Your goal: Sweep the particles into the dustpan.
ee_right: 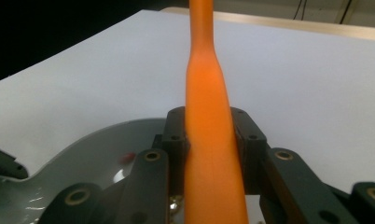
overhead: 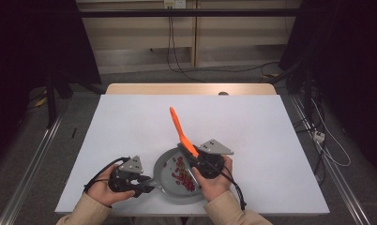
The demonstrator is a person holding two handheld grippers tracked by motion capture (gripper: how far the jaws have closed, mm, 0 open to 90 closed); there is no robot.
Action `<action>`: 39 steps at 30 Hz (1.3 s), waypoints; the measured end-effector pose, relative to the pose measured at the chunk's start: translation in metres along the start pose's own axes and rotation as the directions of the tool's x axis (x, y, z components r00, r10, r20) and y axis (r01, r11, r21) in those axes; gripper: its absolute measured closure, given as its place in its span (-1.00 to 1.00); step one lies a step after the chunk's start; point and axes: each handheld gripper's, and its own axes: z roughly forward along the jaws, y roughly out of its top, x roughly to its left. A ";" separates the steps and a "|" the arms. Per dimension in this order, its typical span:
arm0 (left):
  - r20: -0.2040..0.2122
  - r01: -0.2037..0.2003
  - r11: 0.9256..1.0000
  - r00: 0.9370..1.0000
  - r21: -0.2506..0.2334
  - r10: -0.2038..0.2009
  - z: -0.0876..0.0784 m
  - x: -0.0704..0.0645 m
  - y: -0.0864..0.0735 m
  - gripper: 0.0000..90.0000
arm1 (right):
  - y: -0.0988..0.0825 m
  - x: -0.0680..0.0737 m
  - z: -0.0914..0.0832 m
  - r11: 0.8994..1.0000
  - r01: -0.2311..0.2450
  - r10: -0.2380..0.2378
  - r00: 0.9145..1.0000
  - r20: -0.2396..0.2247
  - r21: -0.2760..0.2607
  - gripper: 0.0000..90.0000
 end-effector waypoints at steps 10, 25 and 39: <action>0.006 -0.016 1.000 1.000 0.011 0.016 -0.003 0.000 -0.001 0.40 | -0.008 -0.045 -0.015 0.999 0.029 -0.032 0.993 0.113 0.027 0.58; 0.011 -0.032 0.999 0.999 0.036 0.032 -0.003 -0.004 0.001 0.40 | -0.028 -0.057 -0.027 0.993 0.096 -0.108 0.967 0.229 0.063 0.58; 0.014 -0.027 0.999 1.000 0.034 0.027 0.000 -0.003 0.004 0.40 | -0.025 0.000 -0.002 0.995 0.083 -0.090 0.985 0.150 0.051 0.57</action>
